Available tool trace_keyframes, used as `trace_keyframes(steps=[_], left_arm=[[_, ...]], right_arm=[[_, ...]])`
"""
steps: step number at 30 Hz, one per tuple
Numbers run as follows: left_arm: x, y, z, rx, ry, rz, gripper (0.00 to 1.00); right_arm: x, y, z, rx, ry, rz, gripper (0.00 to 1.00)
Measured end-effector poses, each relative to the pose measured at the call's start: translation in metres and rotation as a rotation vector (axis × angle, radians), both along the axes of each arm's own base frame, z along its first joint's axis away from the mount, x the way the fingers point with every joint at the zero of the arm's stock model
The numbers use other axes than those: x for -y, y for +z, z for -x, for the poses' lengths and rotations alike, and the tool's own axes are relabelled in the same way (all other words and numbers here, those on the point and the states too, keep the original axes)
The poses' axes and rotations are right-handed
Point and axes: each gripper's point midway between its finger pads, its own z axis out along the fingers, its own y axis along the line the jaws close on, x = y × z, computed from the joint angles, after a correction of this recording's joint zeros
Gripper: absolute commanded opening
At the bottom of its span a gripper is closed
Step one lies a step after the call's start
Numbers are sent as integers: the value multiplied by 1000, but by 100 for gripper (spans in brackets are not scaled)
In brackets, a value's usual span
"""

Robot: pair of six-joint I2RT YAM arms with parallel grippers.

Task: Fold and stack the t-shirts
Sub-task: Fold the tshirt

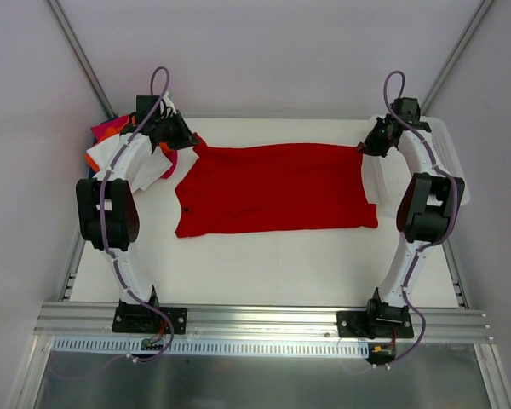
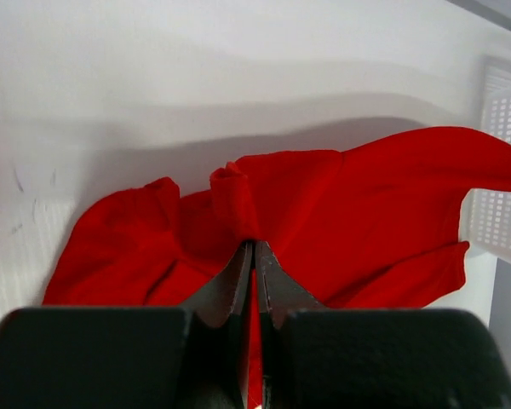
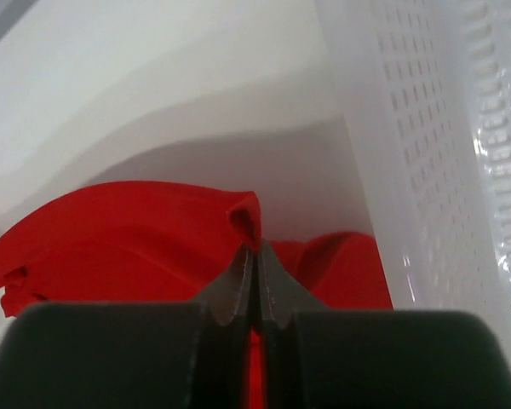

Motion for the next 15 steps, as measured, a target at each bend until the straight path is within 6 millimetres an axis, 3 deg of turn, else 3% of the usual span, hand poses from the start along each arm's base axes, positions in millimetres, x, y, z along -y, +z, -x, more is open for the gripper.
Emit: trace_keyframes(steps=[11, 15], left_arm=[[18, 3, 54, 13, -8, -99, 0], [14, -10, 70, -9, 13, -130, 0]], right_arm=[[-9, -28, 58, -118, -7, 47, 0], [-5, -28, 72, -129, -26, 75, 0]])
